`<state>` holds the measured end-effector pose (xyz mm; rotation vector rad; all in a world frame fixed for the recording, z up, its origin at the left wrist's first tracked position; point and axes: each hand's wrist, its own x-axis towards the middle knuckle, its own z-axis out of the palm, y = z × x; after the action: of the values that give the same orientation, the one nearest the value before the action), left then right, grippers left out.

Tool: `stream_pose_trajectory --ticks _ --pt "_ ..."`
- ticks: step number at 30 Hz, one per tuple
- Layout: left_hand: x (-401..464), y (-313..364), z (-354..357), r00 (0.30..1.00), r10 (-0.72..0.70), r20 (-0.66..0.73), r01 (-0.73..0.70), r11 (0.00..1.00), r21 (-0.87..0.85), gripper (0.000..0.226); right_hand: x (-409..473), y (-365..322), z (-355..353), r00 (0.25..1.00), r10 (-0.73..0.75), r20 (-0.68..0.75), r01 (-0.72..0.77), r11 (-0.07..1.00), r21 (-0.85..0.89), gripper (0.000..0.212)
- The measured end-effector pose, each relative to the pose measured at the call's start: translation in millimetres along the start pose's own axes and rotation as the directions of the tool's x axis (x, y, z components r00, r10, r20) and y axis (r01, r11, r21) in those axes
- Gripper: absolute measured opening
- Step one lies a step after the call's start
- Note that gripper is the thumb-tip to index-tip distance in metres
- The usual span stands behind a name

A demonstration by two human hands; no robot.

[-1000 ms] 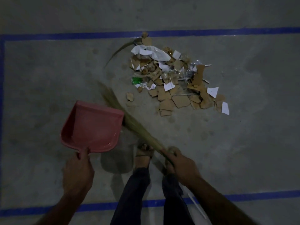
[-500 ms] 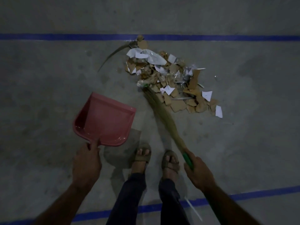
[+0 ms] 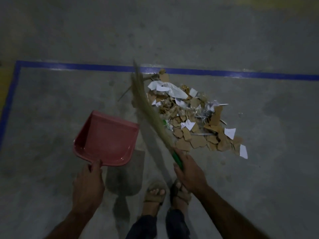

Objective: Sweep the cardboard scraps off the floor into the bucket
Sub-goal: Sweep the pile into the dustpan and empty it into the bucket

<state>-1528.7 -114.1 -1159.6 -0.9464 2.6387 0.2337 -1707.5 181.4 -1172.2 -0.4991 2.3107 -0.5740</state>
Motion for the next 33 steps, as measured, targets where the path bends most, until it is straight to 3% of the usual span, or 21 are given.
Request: stream_pose_trajectory --ticks 3,6,9,12,16,18,24,31,33 --pt "32 0 2 0.997 0.043 -0.068 -0.045 0.999 -0.022 0.043 108 -40 -3 0.999 -0.010 -0.049 0.013 0.998 0.054 0.064" --pt "66 3 10 0.992 0.084 -0.098 -0.081 0.996 0.036 0.041 191 -64 -10 0.998 0.053 0.040 -0.061 0.971 0.230 0.067" --pt "83 12 14 0.992 0.107 -0.073 -0.102 0.992 0.071 0.036 228 -44 -7 0.973 0.166 0.163 -0.219 0.888 0.405 0.059" --pt "78 27 10 0.992 0.107 -0.064 -0.105 0.994 0.036 0.032 200 1 -8 0.944 0.265 0.199 -0.329 0.815 0.478 0.046" --pt "57 49 10 0.989 0.148 -0.029 -0.147 0.989 0.025 0.036 78 55 -21 0.914 0.325 0.243 -0.406 0.732 0.547 0.038" --pt "46 62 13 0.988 0.154 0.001 -0.154 0.988 0.021 0.038 10 76 -31 0.902 0.357 0.244 -0.432 0.764 0.479 0.048" --pt "26 101 19 0.968 0.230 0.105 -0.232 0.973 0.009 0.050 -131 133 -58 0.965 0.244 0.091 -0.261 0.917 0.302 0.061" --pt "41 135 33 0.936 0.323 0.140 -0.335 0.939 0.073 0.041 -173 155 -81 0.974 0.213 -0.073 -0.216 0.976 -0.034 0.078" --pt "54 135 41 0.929 0.330 0.165 -0.350 0.930 0.112 0.038 -173 156 -80 0.965 0.242 -0.100 -0.249 0.966 -0.063 0.081"
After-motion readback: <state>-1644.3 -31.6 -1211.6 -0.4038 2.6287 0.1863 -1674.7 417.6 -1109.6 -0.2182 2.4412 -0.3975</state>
